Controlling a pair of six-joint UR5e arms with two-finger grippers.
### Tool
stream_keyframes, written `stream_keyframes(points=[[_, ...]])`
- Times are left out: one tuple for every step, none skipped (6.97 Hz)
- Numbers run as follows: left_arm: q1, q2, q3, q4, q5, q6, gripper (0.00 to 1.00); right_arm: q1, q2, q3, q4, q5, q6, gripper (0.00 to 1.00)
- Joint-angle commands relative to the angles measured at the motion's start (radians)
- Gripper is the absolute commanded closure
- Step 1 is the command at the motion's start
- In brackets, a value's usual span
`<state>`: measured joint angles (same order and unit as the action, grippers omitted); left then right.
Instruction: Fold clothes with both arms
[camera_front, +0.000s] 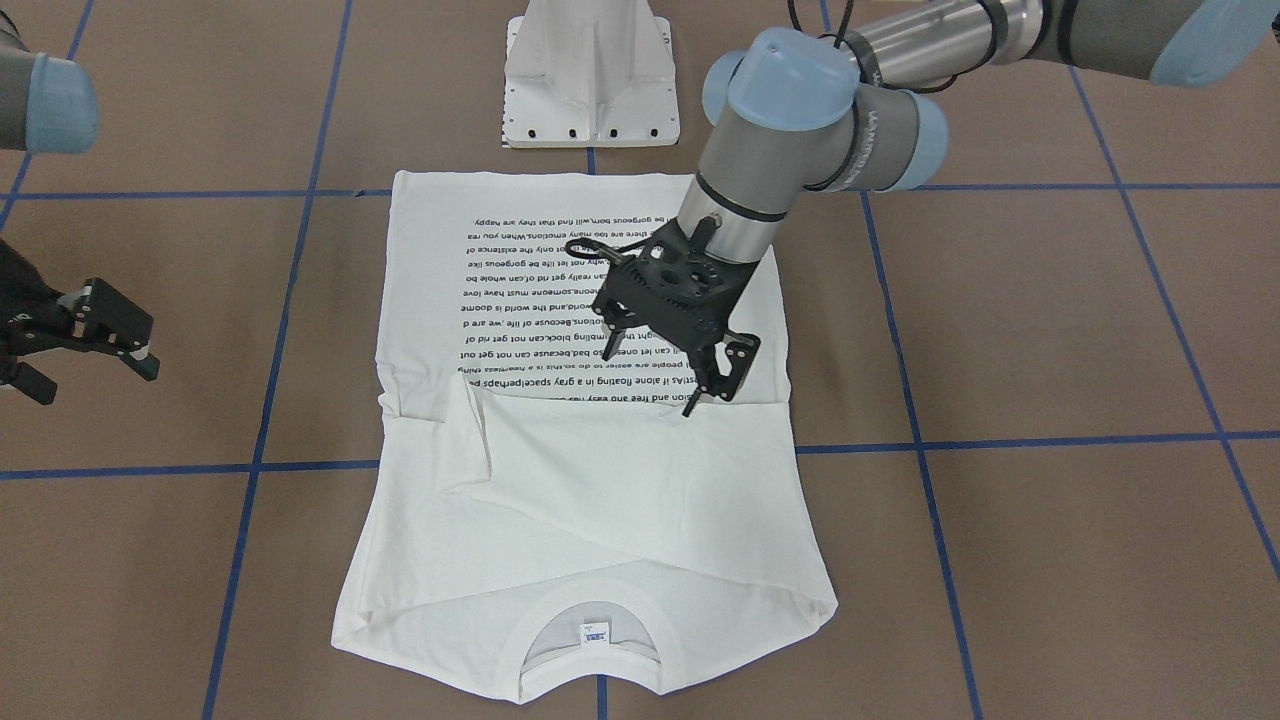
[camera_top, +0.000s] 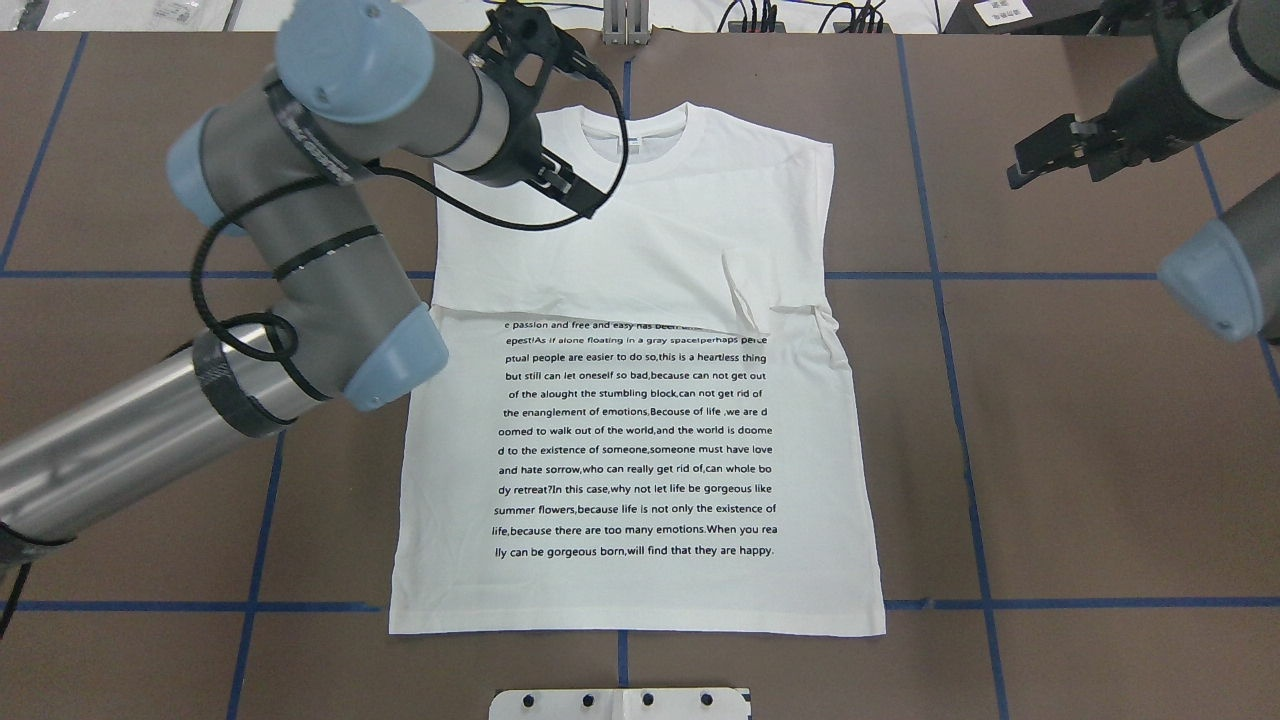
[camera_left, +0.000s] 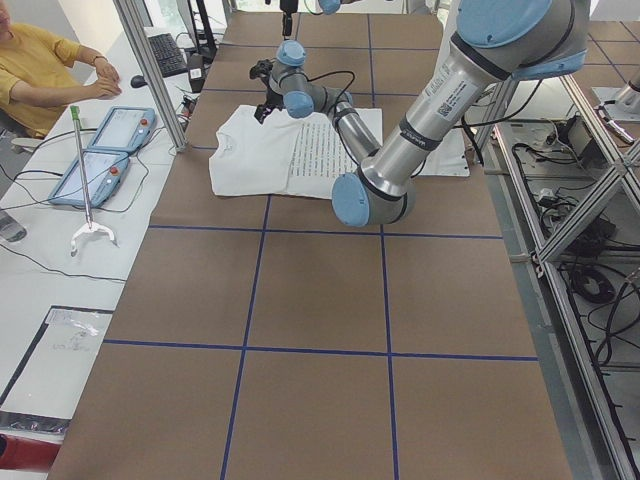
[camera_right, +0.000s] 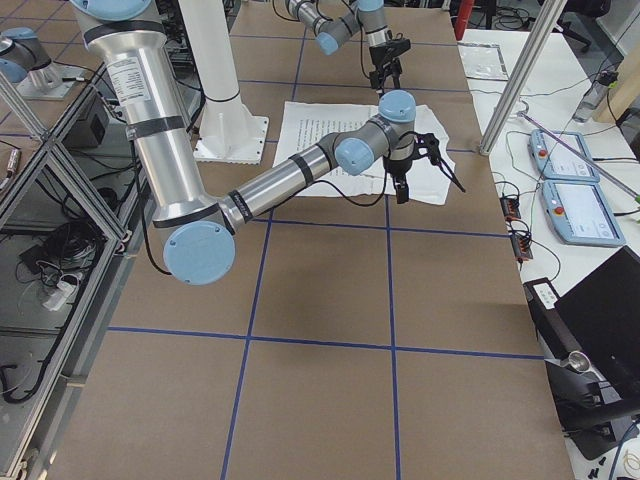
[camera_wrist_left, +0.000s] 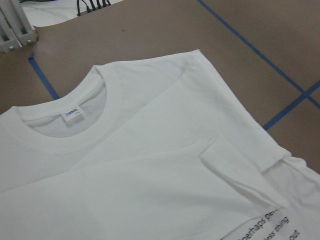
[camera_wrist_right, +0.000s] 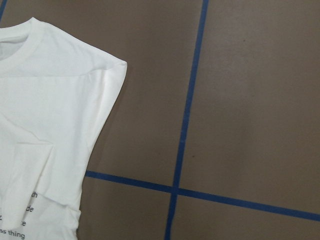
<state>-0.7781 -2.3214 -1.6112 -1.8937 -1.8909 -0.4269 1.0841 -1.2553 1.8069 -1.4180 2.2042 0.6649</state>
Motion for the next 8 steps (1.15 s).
stream_keyframes(points=[[-0.128,0.147,-0.169,0.078,-0.107,0.230,0.00,-0.149,0.103,-0.052,-0.019,-0.134,0.178,0.00],[-0.135,0.204,-0.249,0.081,-0.117,0.243,0.00,-0.205,0.181,-0.095,-0.065,-0.161,0.244,0.00],[-0.136,0.218,-0.283,0.084,-0.117,0.238,0.00,-0.266,0.280,-0.163,-0.108,-0.222,0.293,0.00],[-0.136,0.218,-0.292,0.084,-0.117,0.231,0.00,-0.330,0.353,-0.234,-0.114,-0.294,0.342,0.01],[-0.136,0.227,-0.297,0.084,-0.117,0.229,0.00,-0.357,0.431,-0.323,-0.114,-0.322,0.346,0.02],[-0.136,0.234,-0.300,0.084,-0.117,0.229,0.00,-0.387,0.459,-0.386,-0.113,-0.349,0.344,0.02],[-0.136,0.237,-0.302,0.084,-0.116,0.227,0.00,-0.410,0.449,-0.402,-0.113,-0.382,0.323,0.02],[-0.136,0.240,-0.303,0.081,-0.116,0.203,0.00,-0.429,0.450,-0.422,-0.119,-0.385,0.312,0.02]])
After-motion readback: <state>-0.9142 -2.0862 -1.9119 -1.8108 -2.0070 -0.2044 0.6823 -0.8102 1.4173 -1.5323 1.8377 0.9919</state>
